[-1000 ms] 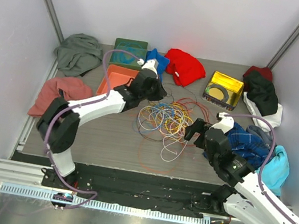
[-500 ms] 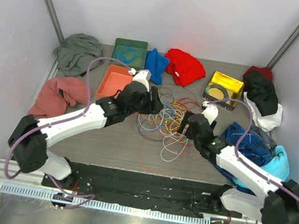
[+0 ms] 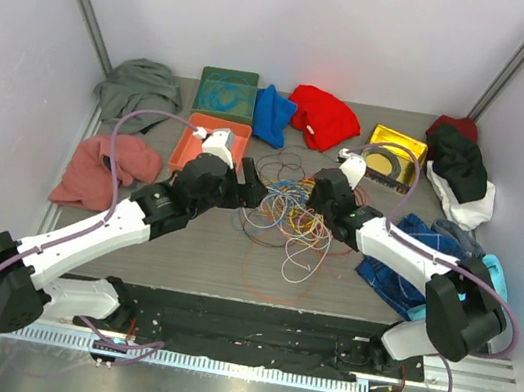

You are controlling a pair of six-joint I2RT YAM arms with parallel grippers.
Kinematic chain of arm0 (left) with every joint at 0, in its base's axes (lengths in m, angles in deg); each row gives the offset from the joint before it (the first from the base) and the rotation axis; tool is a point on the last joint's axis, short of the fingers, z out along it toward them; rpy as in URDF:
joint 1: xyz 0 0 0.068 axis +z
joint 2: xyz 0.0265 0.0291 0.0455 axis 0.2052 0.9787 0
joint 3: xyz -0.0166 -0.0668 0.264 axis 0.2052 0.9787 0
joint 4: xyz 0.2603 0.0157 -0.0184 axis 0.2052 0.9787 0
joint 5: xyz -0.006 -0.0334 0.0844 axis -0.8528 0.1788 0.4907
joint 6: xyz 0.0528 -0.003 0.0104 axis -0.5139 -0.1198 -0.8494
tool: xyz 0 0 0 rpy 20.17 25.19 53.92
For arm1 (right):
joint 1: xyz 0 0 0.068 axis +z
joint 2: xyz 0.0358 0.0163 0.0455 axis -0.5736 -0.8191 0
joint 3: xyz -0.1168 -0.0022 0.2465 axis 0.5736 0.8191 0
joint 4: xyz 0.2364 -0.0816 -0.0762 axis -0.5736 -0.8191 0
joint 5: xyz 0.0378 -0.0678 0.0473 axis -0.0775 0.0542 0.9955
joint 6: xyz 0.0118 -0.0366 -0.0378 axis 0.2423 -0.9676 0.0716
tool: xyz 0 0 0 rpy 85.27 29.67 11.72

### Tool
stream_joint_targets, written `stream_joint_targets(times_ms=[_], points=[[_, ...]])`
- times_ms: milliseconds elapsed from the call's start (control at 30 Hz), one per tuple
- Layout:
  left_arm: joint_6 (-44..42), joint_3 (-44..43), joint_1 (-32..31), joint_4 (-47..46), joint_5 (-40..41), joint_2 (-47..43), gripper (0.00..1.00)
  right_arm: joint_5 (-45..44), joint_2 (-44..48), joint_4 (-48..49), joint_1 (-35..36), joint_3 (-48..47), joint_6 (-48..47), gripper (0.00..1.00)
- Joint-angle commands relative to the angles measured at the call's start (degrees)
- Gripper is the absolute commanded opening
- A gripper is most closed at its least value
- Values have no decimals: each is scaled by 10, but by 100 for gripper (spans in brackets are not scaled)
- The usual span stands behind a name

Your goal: Untangle the cables

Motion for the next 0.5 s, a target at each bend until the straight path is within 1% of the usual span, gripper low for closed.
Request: stream_joint_targets(times_ms=[0,167,367,467], points=[[-3,14,0,3,13,-19,84,-17,-9,11,-8,-16,-5,49],[-4,20,0,-2,11,-14,84,-23,-21,9,-9,-16,-8,55],[-2,23,0,-2,10,-8,84,-12,-65,15,-15,-29,-6,54],[0,26,0,-2,12,-10,84,-7,-88,20,-19,-36,-6,51]])
